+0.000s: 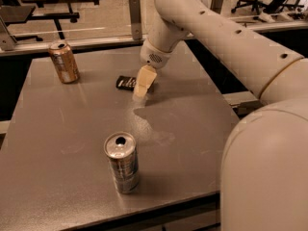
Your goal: Move rxbar chocolate near redbull can
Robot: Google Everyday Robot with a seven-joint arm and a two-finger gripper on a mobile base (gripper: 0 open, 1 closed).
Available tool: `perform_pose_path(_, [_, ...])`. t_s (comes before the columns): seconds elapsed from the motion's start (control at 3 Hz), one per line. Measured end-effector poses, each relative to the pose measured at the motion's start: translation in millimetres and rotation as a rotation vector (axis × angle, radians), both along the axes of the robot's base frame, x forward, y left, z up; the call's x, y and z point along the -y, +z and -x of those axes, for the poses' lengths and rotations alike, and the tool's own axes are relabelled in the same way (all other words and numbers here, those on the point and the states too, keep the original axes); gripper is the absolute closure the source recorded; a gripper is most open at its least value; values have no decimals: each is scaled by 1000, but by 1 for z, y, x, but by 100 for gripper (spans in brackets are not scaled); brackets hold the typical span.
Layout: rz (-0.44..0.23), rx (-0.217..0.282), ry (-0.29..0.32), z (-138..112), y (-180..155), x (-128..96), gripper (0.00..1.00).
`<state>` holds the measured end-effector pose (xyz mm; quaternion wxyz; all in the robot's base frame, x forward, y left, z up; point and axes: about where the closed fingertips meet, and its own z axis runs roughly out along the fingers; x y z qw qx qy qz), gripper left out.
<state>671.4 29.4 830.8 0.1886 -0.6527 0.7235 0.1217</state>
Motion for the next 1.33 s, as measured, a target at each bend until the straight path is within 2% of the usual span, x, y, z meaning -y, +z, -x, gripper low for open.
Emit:
perform_pose_path(0.67, [22, -31, 20, 5, -6, -4, 47])
perform_pose_path(1.0, [22, -31, 21, 6, 1, -4, 78])
perform_pose_path(1.33, [19, -30, 25, 10, 6, -2, 100])
